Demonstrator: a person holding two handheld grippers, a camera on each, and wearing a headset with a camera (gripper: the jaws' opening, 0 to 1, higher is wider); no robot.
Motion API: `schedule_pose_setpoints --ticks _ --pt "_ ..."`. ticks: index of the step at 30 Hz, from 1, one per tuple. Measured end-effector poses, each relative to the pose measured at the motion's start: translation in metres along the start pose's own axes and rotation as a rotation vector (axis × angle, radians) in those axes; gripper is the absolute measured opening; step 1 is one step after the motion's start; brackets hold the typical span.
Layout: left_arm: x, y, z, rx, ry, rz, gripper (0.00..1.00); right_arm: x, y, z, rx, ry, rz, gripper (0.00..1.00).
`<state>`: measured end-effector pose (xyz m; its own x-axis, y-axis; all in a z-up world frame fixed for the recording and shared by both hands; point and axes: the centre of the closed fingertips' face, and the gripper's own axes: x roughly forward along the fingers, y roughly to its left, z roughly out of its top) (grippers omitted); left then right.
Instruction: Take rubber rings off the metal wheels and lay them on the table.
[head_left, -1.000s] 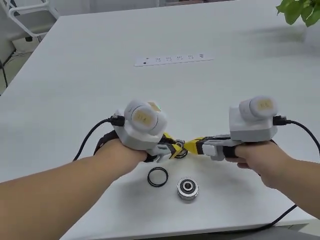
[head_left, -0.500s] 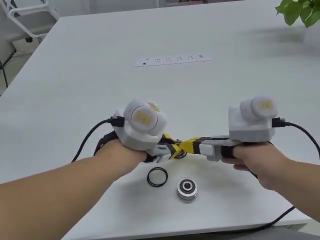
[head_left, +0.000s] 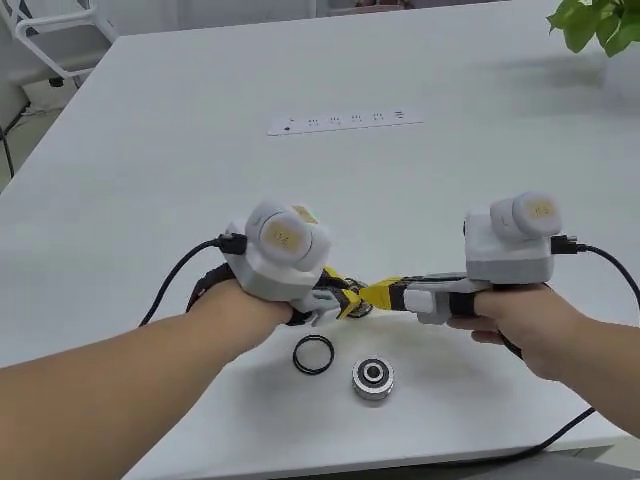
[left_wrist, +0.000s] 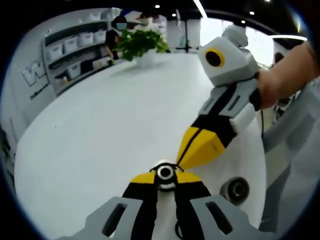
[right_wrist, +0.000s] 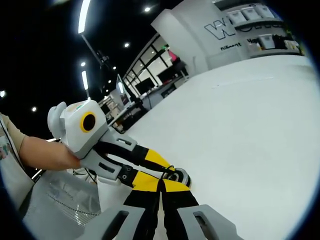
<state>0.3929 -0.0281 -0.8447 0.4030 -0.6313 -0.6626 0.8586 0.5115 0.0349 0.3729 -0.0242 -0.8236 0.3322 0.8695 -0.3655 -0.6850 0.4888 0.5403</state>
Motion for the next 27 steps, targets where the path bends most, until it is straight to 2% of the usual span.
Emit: schedule_pose_setpoints --ticks 8,12,21,27 --pt "0.0 0.0 0.001 0.012 -0.004 -0.008 0.13 -0.002 -0.009 0.0 -0.013 0.005 -0.047 0.0" --pt "0.0 -0.001 0.001 -0.005 0.0 -0.014 0.14 -0.003 -0.013 -0.002 -0.012 0.013 -0.057 0.0" --pt "-0.002 -0.003 0.001 -0.002 0.006 -0.035 0.17 -0.003 -0.015 -0.001 -0.018 0.013 -0.061 0.0" --pt "-0.009 -0.004 0.004 0.003 -0.007 -0.035 0.18 -0.003 -0.015 0.0 -0.021 0.012 -0.061 0.0"
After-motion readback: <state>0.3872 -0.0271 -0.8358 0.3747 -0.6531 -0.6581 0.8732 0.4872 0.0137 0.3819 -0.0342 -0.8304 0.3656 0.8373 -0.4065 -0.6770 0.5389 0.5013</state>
